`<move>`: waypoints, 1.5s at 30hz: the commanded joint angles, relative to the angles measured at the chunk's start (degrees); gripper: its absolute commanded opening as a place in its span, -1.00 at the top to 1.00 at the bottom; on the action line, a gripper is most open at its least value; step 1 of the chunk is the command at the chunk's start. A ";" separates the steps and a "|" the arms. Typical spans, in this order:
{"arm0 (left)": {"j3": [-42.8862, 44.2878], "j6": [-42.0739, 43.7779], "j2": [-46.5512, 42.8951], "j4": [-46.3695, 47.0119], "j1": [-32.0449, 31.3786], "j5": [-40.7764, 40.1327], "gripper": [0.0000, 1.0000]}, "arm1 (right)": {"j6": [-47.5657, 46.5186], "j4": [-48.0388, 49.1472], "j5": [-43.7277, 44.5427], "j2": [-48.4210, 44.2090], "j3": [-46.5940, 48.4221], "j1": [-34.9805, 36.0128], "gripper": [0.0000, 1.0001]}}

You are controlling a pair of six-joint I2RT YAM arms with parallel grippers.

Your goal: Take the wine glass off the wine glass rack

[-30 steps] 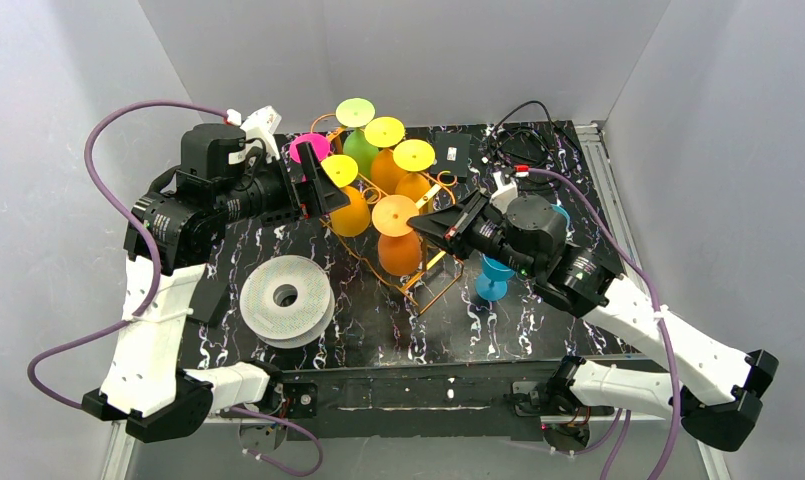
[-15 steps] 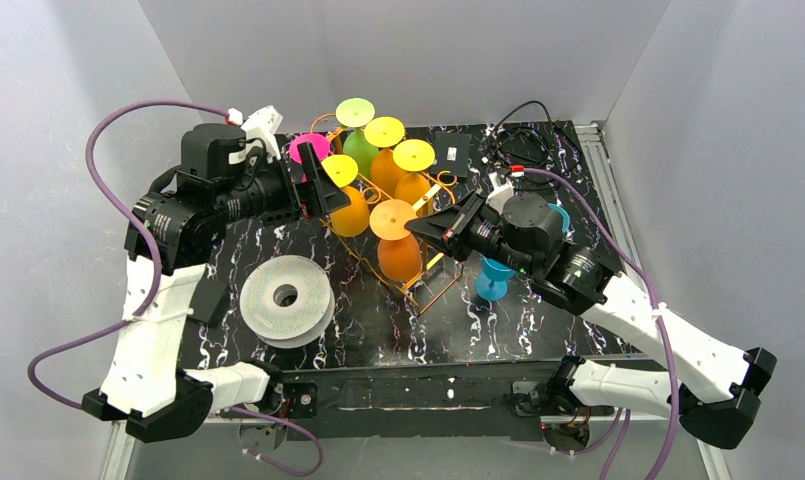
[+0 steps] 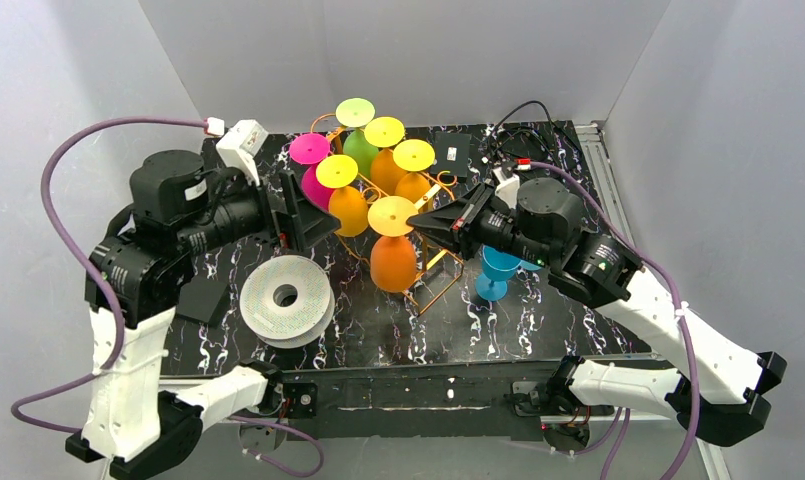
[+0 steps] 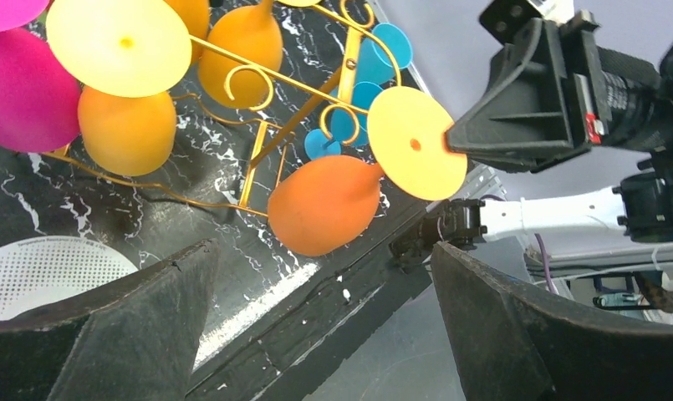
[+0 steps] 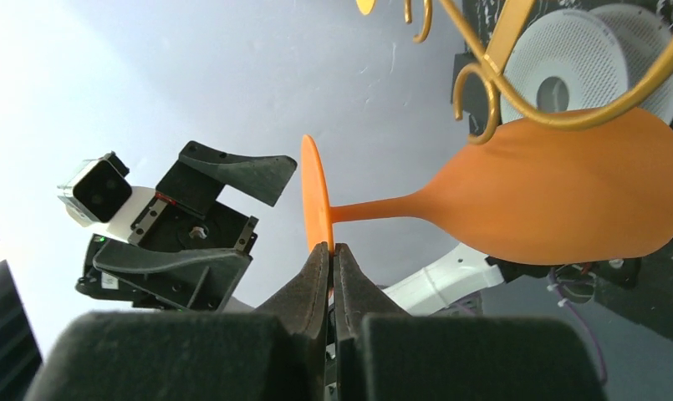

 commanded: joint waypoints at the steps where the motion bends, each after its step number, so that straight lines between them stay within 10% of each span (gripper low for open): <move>1: -0.19 3.31 -1.19 2.57 0.35 6.79 -0.96 | 4.04 -0.56 -3.35 0.08 3.05 0.26 0.97; 21: -8.59 -8.25 -1.49 29.48 0.27 30.38 -0.73 | 22.54 -2.96 -8.35 -1.16 8.97 0.26 0.97; 45: -10.91 -6.19 1.26 32.95 -7.10 32.26 -0.09 | 22.09 -4.56 -12.68 6.20 19.31 -0.10 0.97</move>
